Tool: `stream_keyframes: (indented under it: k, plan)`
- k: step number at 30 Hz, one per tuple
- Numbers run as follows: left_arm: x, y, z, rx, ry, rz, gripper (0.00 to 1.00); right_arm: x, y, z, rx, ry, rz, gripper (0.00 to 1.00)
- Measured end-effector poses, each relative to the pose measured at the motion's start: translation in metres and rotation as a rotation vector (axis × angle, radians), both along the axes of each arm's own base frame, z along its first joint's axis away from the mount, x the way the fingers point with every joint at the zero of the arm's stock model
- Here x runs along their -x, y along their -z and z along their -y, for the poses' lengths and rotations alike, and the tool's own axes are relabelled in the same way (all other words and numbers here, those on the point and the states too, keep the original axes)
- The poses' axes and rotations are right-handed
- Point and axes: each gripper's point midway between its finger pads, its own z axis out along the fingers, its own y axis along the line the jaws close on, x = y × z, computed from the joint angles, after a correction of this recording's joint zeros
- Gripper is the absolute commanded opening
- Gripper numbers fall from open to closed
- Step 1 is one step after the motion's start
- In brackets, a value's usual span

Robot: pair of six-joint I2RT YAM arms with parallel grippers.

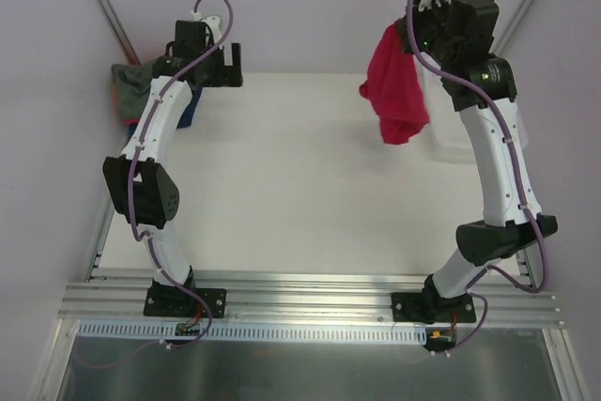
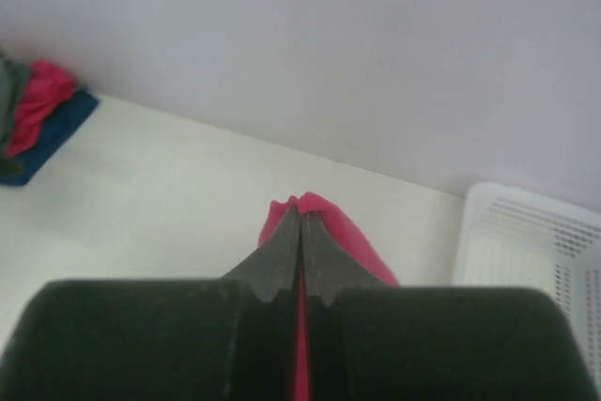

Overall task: Fold and stack the t-shirts
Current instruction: Move the tshirt to the center of the board, then flatten out the tshirt

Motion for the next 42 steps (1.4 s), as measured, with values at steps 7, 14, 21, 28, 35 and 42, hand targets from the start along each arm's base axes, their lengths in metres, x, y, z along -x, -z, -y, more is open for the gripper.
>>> stream_keyframes:
  k: [7, 14, 21, 28, 35, 42]
  plan:
    - [0.007, -0.068, -0.096, -0.015, -0.258, 0.145, 0.99, 0.073, -0.016, -0.092, 0.034, -0.298, 0.016, 0.01]
    - [0.057, -0.130, -0.106, -0.028, -0.287, 0.282, 0.99, 0.174, 0.080, -0.086, 0.028, -0.459, -0.249, 0.58]
    - [0.108, -0.155, -0.111, -0.116, -0.233, 0.360, 0.99, 0.238, 0.137, -0.083, -0.047, -0.558, -0.441, 0.91]
    - [0.151, -0.147, -0.102, -0.108, -0.177, 0.358, 0.99, 0.213, 0.136, -0.083, -0.129, -0.506, -0.456, 0.89]
    - [0.175, -0.137, -0.077, -0.029, -0.055, 0.322, 0.99, 0.171, 0.169, -0.081, -0.146, -0.417, -0.569, 0.79]
    - [0.188, -0.138, -0.066, 0.003, 0.001, 0.312, 0.99, 0.117, 0.247, -0.088, -0.157, -0.323, -0.798, 0.63]
